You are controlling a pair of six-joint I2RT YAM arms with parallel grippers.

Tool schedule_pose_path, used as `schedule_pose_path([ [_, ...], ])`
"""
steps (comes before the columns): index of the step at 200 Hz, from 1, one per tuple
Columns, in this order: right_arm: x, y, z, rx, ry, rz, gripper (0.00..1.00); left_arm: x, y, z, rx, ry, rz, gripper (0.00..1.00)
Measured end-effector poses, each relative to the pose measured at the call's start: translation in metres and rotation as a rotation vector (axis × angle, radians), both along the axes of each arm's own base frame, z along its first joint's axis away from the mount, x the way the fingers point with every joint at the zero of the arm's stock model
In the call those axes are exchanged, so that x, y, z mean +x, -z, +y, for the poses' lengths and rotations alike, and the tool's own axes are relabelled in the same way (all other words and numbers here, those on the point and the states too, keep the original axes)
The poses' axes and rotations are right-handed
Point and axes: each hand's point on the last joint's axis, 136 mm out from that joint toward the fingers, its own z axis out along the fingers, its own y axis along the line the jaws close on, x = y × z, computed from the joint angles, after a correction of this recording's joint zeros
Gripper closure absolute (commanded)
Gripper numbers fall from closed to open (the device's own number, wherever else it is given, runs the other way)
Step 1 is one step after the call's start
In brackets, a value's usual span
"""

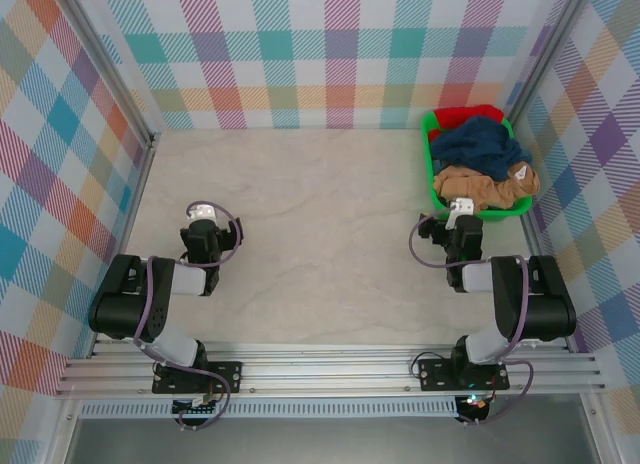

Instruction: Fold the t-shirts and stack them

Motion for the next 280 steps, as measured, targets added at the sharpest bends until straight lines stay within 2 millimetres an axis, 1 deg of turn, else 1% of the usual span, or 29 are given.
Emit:
schedule_pose_path([
  [112, 0.0, 0.0, 0.0, 0.0, 0.0, 0.0, 0.0, 0.0, 0.0, 0.0, 0.0, 0.0, 0.0, 0.0],
  [128, -0.003, -0.008, 0.002, -0.036, 0.025, -0.006, 0.0, -0.002, -0.002, 0.0, 0.016, -0.011, 0.0, 0.0],
  [134, -0.006, -0.014, 0.007, -0.057, 0.028, 0.006, 0.0, -0.005, -0.007, 0.001, 0.042, -0.026, 0.013, 0.0],
  [140, -0.01, -0.023, 0.013, -0.065, 0.024, 0.016, 0.0, -0.007, -0.016, -0.002, 0.062, -0.031, 0.013, 0.0],
  [147, -0.01, -0.044, 0.018, -0.059, 0.031, 0.012, 0.0, -0.007, -0.034, -0.01, 0.072, -0.023, -0.012, 0.0],
  [154, -0.004, -0.077, 0.024, -0.02, 0.044, -0.009, 0.0, -0.003, -0.062, -0.019, 0.069, -0.014, -0.067, 0.0],
  [155, -0.002, -0.085, 0.025, -0.008, 0.046, -0.017, 0.0, -0.002, -0.068, -0.021, 0.062, -0.015, -0.082, 0.0],
  [157, 0.0, -0.093, 0.026, 0.005, 0.049, -0.017, 0.0, -0.001, -0.078, -0.023, 0.048, -0.023, -0.103, 0.0],
  [159, 0.003, -0.106, 0.026, 0.025, 0.056, -0.024, 0.0, 0.0, -0.085, -0.024, 0.041, -0.027, -0.116, 0.0],
  [162, 0.008, -0.13, 0.027, 0.056, 0.068, -0.042, 0.0, 0.003, -0.102, -0.026, 0.022, -0.039, -0.151, 0.0],
  [164, 0.011, -0.139, 0.026, 0.075, 0.079, -0.049, 0.0, 0.004, -0.108, -0.026, 0.0, -0.053, -0.16, 0.0],
  [167, 0.016, -0.166, 0.024, 0.114, 0.102, -0.074, 0.0, 0.006, -0.125, -0.026, -0.032, -0.079, -0.181, 0.0],
  [168, 0.017, -0.171, 0.023, 0.12, 0.105, -0.079, 0.0, 0.007, -0.128, -0.027, -0.039, -0.082, -0.186, 0.0],
  [175, 0.024, -0.223, 0.018, 0.208, 0.14, -0.149, 0.0, 0.01, -0.156, -0.025, -0.152, -0.15, -0.208, 0.0],
  [176, 0.025, -0.233, 0.016, 0.226, 0.143, -0.166, 0.01, 0.011, -0.162, -0.024, -0.181, -0.162, -0.214, 0.0],
  [179, 0.027, -0.25, 0.014, 0.262, 0.146, -0.19, 0.04, 0.012, -0.174, -0.022, -0.229, -0.189, -0.229, 0.0],
  [180, 0.027, -0.26, 0.012, 0.277, 0.149, -0.206, 0.05, 0.013, -0.179, -0.02, -0.246, -0.201, -0.231, 0.0],
  [185, 0.027, -0.286, 0.006, 0.327, 0.157, -0.249, 0.07, 0.016, -0.198, -0.016, -0.318, -0.232, -0.257, 0.0],
  [189, 0.025, -0.303, -0.001, 0.364, 0.171, -0.276, 0.08, 0.019, -0.214, -0.012, -0.373, -0.249, -0.282, 0.0],
  [192, 0.025, -0.311, -0.005, 0.381, 0.18, -0.287, 0.09, 0.02, -0.223, -0.011, -0.411, -0.256, -0.295, 0.0],
  [201, 0.021, -0.325, -0.019, 0.437, 0.229, -0.291, 0.1, 0.024, -0.241, -0.01, -0.495, -0.264, -0.312, 0.0],
  [208, 0.022, -0.324, -0.028, 0.466, 0.267, -0.27, 0.11, 0.028, -0.249, -0.013, -0.543, -0.263, -0.305, 0.0],
  [215, 0.025, -0.317, -0.032, 0.495, 0.293, -0.234, 0.13, 0.033, -0.251, -0.024, -0.577, -0.235, -0.283, 0.0],
  [228, 0.035, -0.293, -0.039, 0.544, 0.331, -0.151, 0.13, 0.042, -0.246, -0.062, -0.627, -0.13, -0.211, 0.0],
  [239, 0.05, -0.258, -0.046, 0.59, 0.361, -0.049, 0.15, 0.044, -0.237, -0.098, -0.649, -0.033, -0.137, 0.0],
  [252, 0.065, -0.213, -0.061, 0.644, 0.419, 0.076, 0.15, 0.042, -0.227, -0.136, -0.665, 0.07, -0.052, 0.0],
  [259, 0.072, -0.194, -0.069, 0.672, 0.446, 0.127, 0.17, 0.04, -0.224, -0.155, -0.67, 0.12, -0.014, 0.0],
  [271, 0.085, -0.168, -0.079, 0.72, 0.479, 0.191, 0.18, 0.035, -0.224, -0.181, -0.676, 0.197, 0.031, 0.0],
  [280, 0.092, -0.155, -0.085, 0.752, 0.498, 0.224, 0.19, 0.03, -0.227, -0.198, -0.677, 0.251, 0.055, 0.0],
])
